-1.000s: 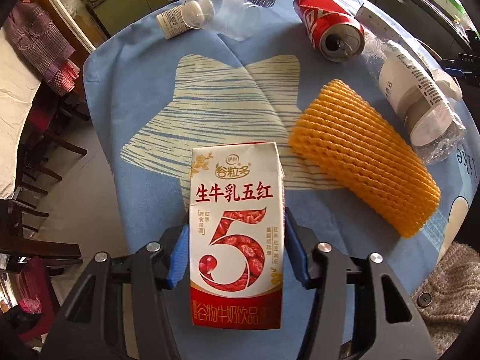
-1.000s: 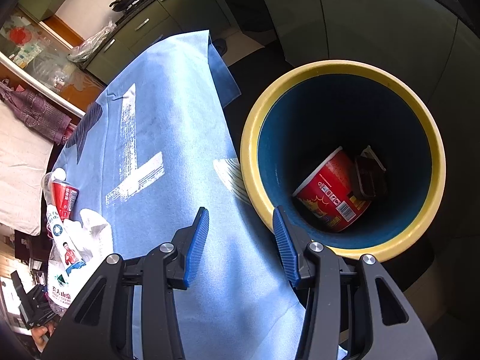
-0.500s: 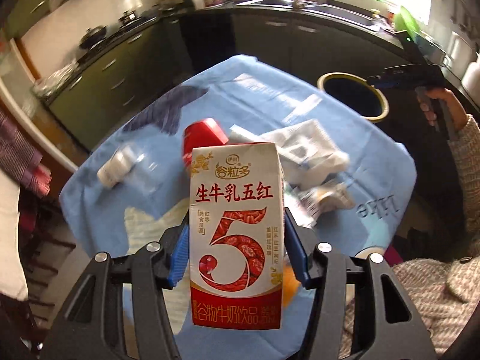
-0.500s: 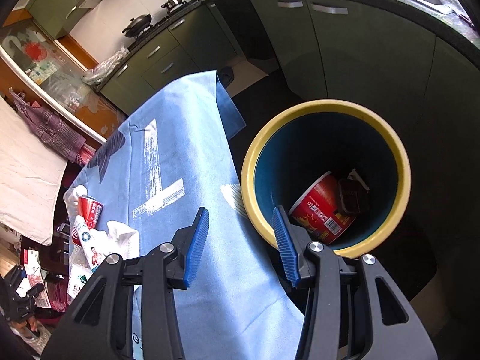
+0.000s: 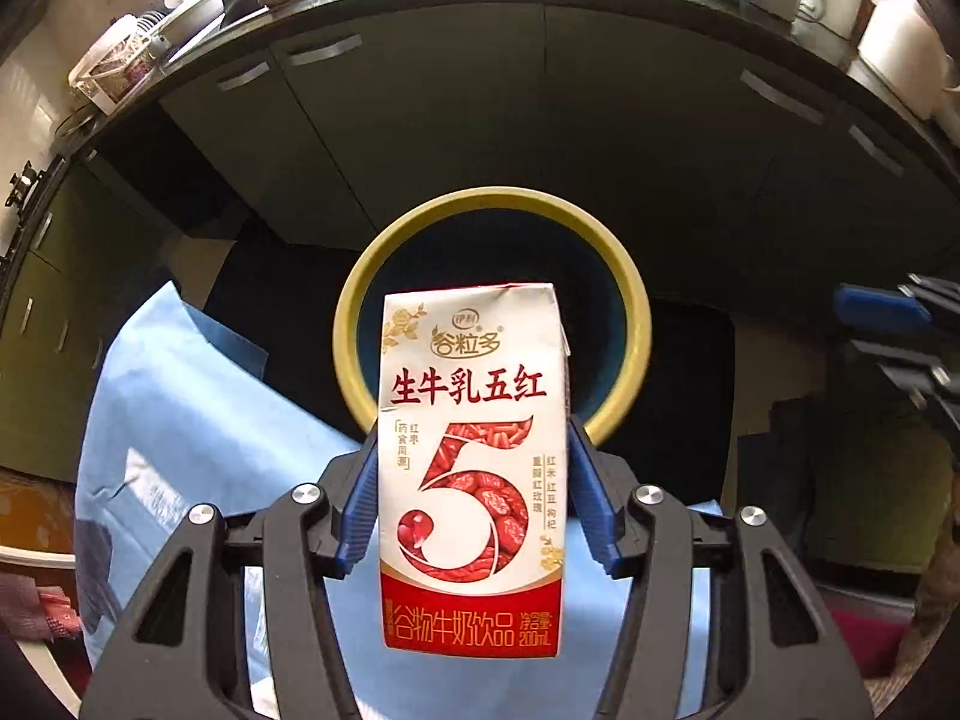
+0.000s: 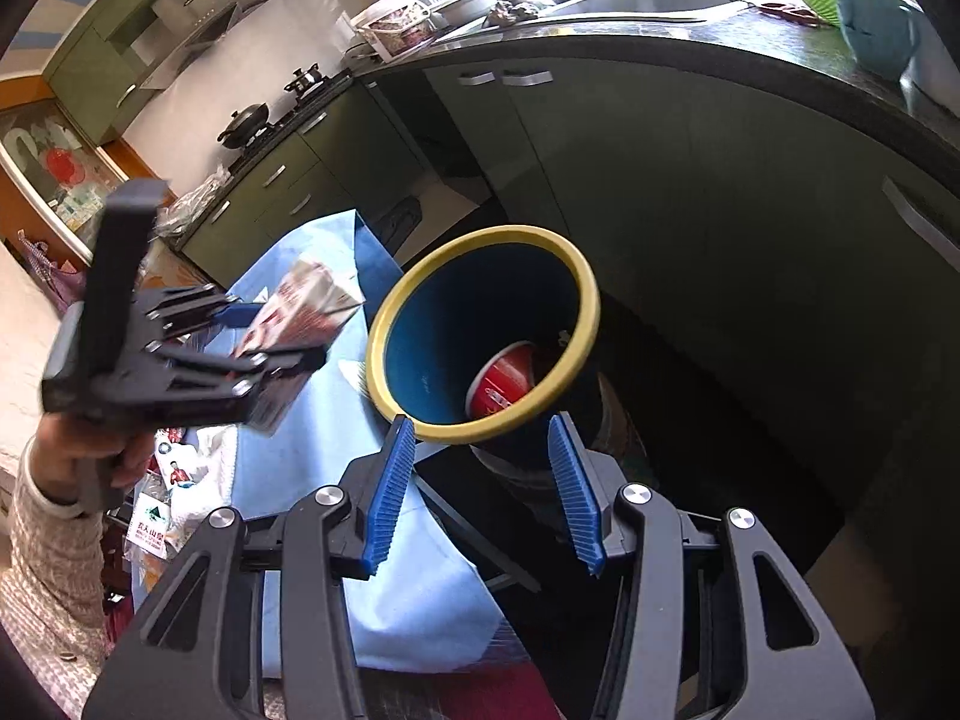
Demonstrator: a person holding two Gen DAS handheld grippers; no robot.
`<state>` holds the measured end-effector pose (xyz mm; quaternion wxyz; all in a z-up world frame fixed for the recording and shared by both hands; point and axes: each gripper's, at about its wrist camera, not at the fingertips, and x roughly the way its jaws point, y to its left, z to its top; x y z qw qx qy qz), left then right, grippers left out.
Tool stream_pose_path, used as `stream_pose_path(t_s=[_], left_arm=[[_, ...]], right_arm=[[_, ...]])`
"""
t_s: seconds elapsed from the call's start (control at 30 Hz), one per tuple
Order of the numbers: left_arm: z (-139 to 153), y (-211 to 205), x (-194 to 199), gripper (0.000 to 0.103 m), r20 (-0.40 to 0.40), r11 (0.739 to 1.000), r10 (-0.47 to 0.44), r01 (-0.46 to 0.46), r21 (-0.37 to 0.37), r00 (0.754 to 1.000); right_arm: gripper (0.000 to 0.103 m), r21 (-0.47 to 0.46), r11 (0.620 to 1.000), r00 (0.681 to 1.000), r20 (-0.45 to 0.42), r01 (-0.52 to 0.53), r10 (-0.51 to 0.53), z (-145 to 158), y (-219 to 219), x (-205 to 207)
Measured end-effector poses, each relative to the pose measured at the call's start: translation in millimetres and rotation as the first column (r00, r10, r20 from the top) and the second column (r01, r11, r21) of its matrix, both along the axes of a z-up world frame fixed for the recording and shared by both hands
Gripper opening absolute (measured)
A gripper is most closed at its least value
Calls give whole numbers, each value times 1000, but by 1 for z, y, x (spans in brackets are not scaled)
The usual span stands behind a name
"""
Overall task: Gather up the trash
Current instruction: 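Carry the milk carton over the bin and open the left gripper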
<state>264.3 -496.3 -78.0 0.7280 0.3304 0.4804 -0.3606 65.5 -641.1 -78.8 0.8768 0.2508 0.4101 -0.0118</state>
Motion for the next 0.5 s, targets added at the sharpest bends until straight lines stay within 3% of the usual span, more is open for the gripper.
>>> stream_pose_path(t_s=[0.13, 0.2, 0.23, 0.33, 0.5], left_arm=[[-34, -41, 34, 55, 0, 997, 77, -77, 16, 997], [-37, -43, 46, 70, -12, 995, 103, -103, -5, 995], [-35, -42, 49, 70, -10, 993, 113, -113, -22, 994], [-10, -24, 42, 70, -16, 990, 114, -115, -78, 993], [70, 45, 7, 72, -11, 961, 117, -116, -253, 993]], right_arm=[[50, 2, 1000, 1000, -2, 28, -28, -5, -18, -20], [50, 8, 999, 999, -3, 33, -33, -7, -24, -23], [50, 10, 999, 999, -4, 35, -35, -8, -26, -23], [50, 18, 999, 1000, -3, 27, -27, -12, -28, -21], [50, 18, 999, 999, -5, -46, 46, -15, -5, -9]])
